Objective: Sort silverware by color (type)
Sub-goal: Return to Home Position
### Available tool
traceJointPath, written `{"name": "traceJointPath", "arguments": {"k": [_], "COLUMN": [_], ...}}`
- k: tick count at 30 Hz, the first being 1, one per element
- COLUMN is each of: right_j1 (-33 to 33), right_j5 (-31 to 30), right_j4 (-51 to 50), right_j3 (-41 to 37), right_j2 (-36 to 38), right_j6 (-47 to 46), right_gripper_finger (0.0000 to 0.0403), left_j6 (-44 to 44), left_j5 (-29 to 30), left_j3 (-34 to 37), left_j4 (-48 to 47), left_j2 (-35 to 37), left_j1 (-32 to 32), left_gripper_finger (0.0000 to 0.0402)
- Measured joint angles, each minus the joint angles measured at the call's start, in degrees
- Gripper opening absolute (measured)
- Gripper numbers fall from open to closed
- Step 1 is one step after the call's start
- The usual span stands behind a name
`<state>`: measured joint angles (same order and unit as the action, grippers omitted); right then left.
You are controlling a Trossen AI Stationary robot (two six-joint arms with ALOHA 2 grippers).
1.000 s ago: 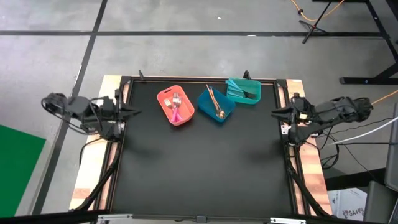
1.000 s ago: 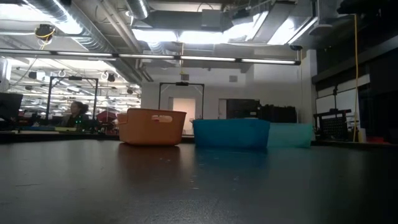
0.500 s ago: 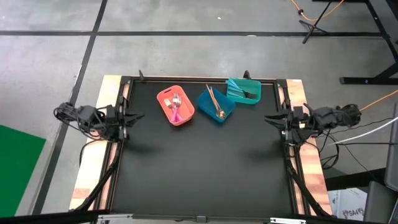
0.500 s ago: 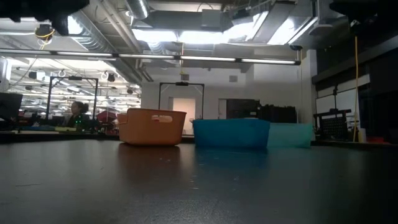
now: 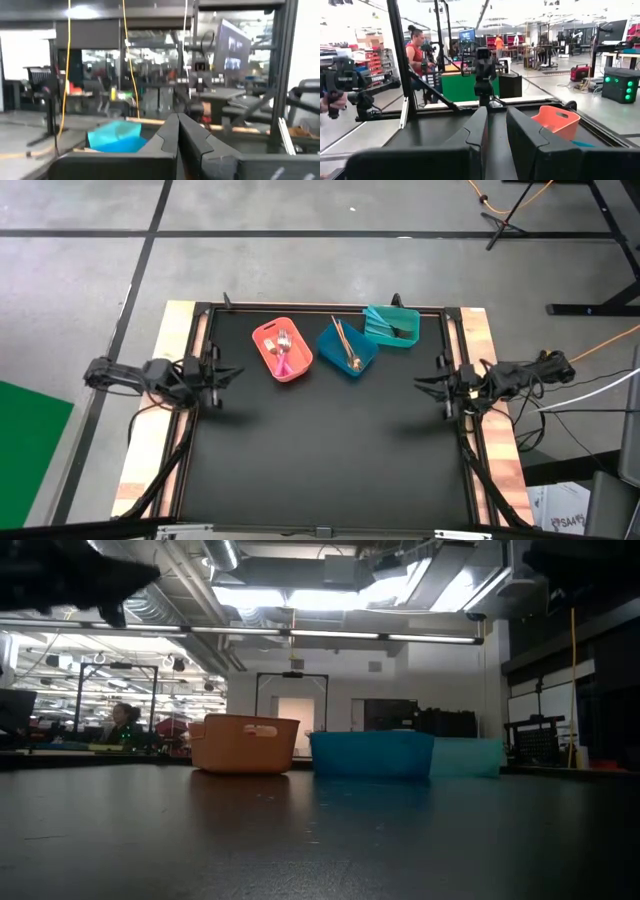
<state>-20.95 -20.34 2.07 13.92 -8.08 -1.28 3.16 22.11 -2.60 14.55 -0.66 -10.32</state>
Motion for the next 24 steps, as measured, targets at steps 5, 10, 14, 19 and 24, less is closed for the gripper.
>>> {"name": "traceJointPath", "arguments": {"k": [5, 10, 14, 19, 24], "right_j1": [0.0, 0.4, 3.24, 9.93, 15.9], "right_j5": [0.01, -0.01, 0.04, 3.22, 11.31], "right_j4": [5.31, 10.51, 17.93, 20.18, 14.07], "right_j3": [-3.61, -7.53, -11.61, -13.5, -13.5], "right_j2": [0.02, 0.0, 0.01, -0.04, -0.02], "right_j6": [0.03, 0.1, 0.59, 0.48, -1.61], "right_gripper_finger": [0.0062, 0.0062, 0.0062, 0.0062, 0.0062], "left_j6": [-4.1, -4.54, -4.56, -6.55, -9.49], "left_j5": [-2.57, -5.35, -8.04, -9.83, -12.0], "left_j3": [2.2, 2.2, 2.2, 2.2, 2.2], "left_j4": [-0.27, -0.16, -0.7, -2.66, -8.51], "left_j2": [-0.07, -0.07, -0.07, -0.07, -0.07], "left_j1": [3.72, 7.48, 10.37, 13.68, 15.64], "left_gripper_finger": [0.0, 0.0, 0.0, 0.0, 0.0]}}
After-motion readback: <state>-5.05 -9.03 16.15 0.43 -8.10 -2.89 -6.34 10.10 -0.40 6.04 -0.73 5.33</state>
